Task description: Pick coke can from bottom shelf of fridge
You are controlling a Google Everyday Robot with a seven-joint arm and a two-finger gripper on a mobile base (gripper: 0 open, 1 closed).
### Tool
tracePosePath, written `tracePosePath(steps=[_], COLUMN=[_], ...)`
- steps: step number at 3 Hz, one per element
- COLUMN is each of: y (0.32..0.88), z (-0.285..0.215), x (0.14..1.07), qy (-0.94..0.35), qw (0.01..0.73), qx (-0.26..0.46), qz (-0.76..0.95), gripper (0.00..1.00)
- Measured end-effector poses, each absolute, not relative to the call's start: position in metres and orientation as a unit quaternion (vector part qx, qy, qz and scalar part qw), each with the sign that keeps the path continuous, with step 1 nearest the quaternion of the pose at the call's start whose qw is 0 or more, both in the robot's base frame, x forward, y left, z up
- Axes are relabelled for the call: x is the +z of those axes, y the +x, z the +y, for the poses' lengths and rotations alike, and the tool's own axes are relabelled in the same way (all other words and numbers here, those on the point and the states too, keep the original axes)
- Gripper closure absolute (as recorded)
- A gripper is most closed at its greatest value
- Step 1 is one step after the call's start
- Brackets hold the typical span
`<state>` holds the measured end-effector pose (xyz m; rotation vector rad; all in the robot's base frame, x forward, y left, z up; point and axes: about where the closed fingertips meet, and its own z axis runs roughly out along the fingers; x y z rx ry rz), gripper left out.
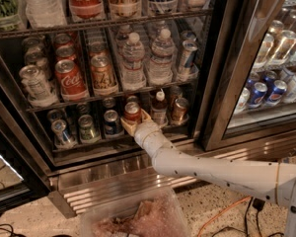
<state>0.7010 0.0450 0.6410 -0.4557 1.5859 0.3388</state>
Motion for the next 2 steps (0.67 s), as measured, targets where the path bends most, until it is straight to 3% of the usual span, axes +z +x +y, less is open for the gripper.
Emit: tracePosePath(steps=[2], y=[0.6945], z=[0.0427], x=[0.6404], qy=[-0.203], qw=[0.665], qx=[0.15], qz=[0.702], gripper=[1.0])
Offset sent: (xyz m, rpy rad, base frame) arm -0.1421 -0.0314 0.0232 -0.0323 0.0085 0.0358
